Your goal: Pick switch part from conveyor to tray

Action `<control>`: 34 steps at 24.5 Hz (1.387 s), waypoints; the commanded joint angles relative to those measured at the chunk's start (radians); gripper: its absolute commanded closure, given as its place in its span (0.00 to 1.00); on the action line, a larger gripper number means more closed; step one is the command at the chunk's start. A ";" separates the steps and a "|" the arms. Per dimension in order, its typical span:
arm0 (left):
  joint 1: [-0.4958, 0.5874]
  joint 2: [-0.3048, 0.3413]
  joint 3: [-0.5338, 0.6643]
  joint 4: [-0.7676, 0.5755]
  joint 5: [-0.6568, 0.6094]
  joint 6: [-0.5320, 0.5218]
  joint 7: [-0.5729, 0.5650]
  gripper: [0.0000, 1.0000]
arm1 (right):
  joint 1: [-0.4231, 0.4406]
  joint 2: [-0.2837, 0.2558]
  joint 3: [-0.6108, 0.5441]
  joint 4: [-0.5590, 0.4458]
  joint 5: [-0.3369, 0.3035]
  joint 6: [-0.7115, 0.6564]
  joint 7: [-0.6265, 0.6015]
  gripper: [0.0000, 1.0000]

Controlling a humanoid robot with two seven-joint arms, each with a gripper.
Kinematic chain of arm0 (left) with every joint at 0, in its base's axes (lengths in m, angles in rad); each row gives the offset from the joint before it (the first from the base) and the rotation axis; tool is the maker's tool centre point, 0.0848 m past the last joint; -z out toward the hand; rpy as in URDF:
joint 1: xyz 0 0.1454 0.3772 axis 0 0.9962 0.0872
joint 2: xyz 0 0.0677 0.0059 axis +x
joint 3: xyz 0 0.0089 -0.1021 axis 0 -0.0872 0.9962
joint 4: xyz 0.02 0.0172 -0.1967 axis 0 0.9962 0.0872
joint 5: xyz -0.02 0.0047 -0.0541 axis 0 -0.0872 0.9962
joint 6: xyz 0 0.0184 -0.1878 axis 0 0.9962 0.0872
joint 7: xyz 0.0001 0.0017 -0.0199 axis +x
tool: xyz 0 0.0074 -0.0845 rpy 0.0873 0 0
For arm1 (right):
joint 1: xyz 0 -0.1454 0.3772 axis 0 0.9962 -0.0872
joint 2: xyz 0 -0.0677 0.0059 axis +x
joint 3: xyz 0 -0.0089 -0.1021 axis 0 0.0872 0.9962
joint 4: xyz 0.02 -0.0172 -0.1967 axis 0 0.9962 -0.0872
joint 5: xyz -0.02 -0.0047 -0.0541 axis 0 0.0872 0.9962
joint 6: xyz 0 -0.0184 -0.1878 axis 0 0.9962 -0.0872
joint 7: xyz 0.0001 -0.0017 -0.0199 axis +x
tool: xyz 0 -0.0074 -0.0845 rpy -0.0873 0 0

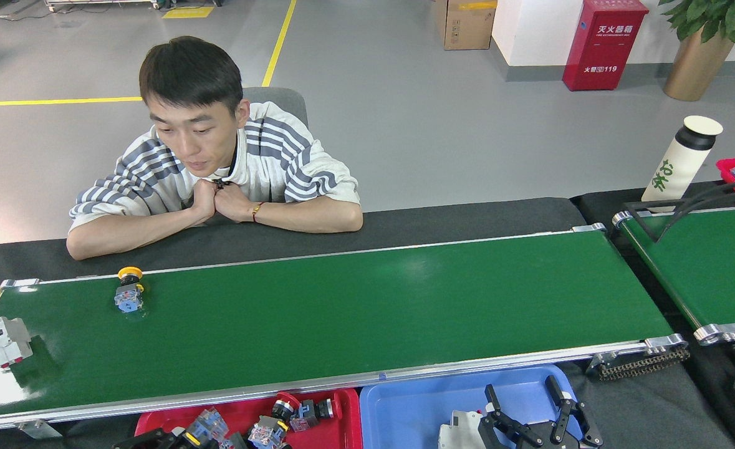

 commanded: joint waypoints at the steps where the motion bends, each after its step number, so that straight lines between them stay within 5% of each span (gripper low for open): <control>1: -0.001 -0.007 0.017 -0.013 -0.001 -0.003 0.007 0.00 | -0.002 -0.007 -0.004 -0.014 0.002 -0.002 -0.006 0.00; 5: 0.008 -0.043 0.120 0.000 0.030 -0.003 0.010 0.00 | -0.002 -0.008 -0.003 -0.017 0.002 -0.002 -0.006 0.00; 11: -0.044 -0.119 0.479 0.145 0.108 -0.003 -0.010 0.00 | -0.002 -0.008 -0.001 -0.017 0.002 -0.002 -0.006 0.00; 17: -0.105 0.013 0.550 0.299 0.113 0.176 -0.066 0.00 | -0.055 -0.013 0.074 -0.011 0.002 -0.017 0.003 0.00; 23: -0.098 0.065 0.660 0.429 0.114 0.189 -0.066 0.00 | -0.140 -0.030 0.184 0.015 0.002 -0.068 0.008 0.00; 34: -0.084 0.227 0.856 0.751 0.119 0.227 -0.068 0.00 | -0.296 0.020 0.252 0.118 -0.008 -0.227 0.009 0.00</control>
